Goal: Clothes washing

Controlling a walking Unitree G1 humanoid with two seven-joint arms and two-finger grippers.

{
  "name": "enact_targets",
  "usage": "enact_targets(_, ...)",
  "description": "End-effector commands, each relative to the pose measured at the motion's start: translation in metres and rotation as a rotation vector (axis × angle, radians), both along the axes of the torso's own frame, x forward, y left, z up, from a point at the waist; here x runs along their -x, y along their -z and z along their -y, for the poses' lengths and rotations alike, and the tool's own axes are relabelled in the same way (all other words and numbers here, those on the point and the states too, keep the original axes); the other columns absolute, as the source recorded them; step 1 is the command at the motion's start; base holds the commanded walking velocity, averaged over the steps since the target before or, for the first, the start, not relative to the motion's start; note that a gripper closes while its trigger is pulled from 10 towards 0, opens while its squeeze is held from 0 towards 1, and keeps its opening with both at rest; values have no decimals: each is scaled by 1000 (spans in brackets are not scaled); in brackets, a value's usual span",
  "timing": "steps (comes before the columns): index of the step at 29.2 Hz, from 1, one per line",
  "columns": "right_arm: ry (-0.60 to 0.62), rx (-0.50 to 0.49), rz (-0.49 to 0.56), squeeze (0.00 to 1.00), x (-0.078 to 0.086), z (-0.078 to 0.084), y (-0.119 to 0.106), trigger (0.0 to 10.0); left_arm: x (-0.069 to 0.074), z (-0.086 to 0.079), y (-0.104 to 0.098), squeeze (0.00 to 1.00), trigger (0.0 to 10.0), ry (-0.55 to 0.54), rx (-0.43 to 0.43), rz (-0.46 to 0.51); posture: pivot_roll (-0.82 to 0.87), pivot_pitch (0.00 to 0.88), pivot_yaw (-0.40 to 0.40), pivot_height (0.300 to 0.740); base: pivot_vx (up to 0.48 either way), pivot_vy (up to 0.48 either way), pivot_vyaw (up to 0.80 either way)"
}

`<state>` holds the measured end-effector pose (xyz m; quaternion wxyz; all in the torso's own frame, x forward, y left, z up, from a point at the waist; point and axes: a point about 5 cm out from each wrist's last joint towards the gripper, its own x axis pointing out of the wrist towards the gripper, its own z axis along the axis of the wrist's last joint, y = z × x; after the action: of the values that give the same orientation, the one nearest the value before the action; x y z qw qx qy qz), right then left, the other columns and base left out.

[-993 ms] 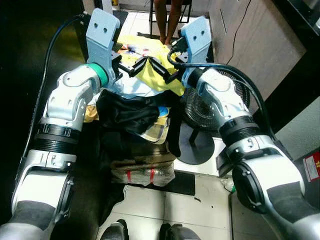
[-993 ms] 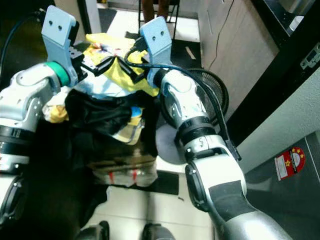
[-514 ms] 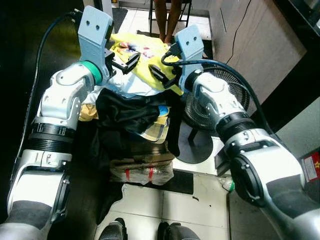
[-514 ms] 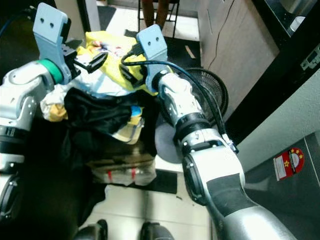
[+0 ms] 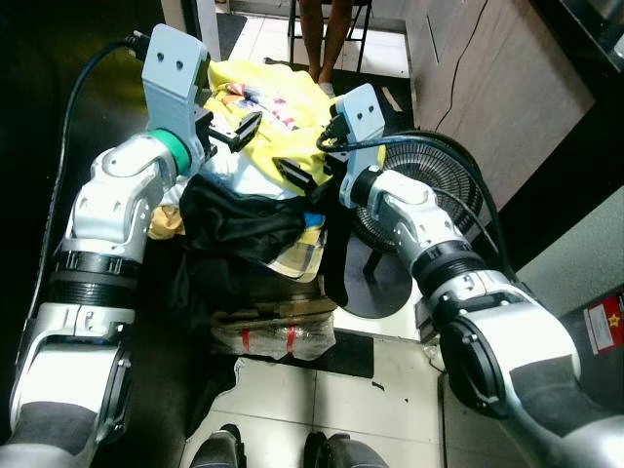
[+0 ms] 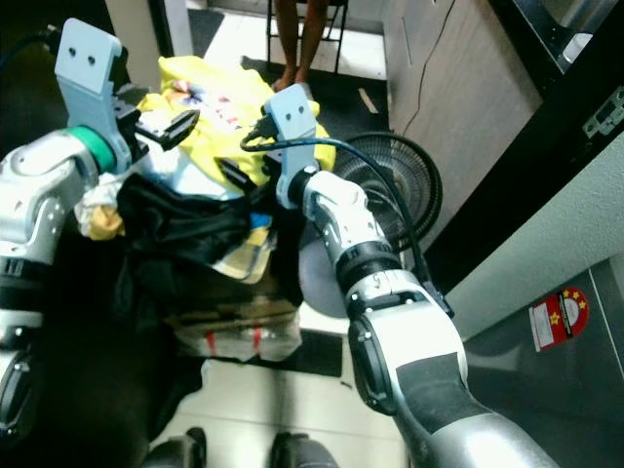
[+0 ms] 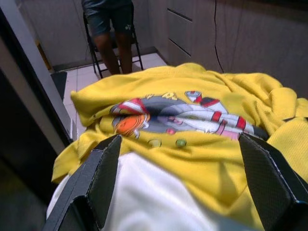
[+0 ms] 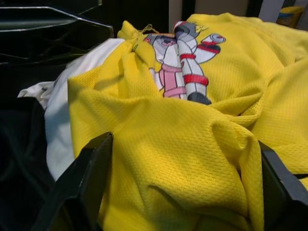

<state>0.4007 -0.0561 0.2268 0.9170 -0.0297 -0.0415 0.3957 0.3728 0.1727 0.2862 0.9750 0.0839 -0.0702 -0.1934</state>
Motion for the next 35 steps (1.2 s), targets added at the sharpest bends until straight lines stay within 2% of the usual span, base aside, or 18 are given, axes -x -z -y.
enact_targets(1,-21,18,-79,0,5,-1,23,1804,3,-6,3,0,10000,-20,7,-13,109,136,-28,740,0,0,0)
enact_targets(2,-21,18,-79,0,5,-1,23,1804,3,-6,3,0,10000,-20,7,-13,109,136,-28,740,0,0,0)
enact_targets(3,-15,9,-82,0,5,1,25,0,6,-8,5,0,10000,-24,7,-17,109,139,-34,740,0,0,0)
enact_targets(7,-16,-72,-81,0,5,7,22,0,10,-11,8,0,10000,-28,9,-25,108,131,-27,740,0,0,0)
enact_targets(15,-32,-172,-30,0,6,13,9,0,12,-8,8,0,10000,-21,14,-25,98,113,-24,740,0,0,0)
enact_targets(20,-23,-199,-11,0,5,17,4,0,12,-8,8,0,10000,-22,15,-25,98,110,-23,740,0,0,0)
enact_targets(25,-14,-264,61,0,6,25,-13,0,13,-9,8,0,10000,-25,15,-27,95,107,-16,740,0,0,0)
enact_targets(27,-14,-264,61,0,6,25,-13,0,13,-9,8,0,10000,-25,15,-27,95,107,-16,740,0,0,0)
enact_targets(32,-19,-354,225,0,15,34,-59,0,12,-9,7,0,10000,-28,16,-26,93,104,-10,740,0,0,0)
enact_targets(35,-14,-364,266,0,18,36,-70,0,12,-9,7,0,10000,-28,16,-25,93,104,-10,740,0,0,0)
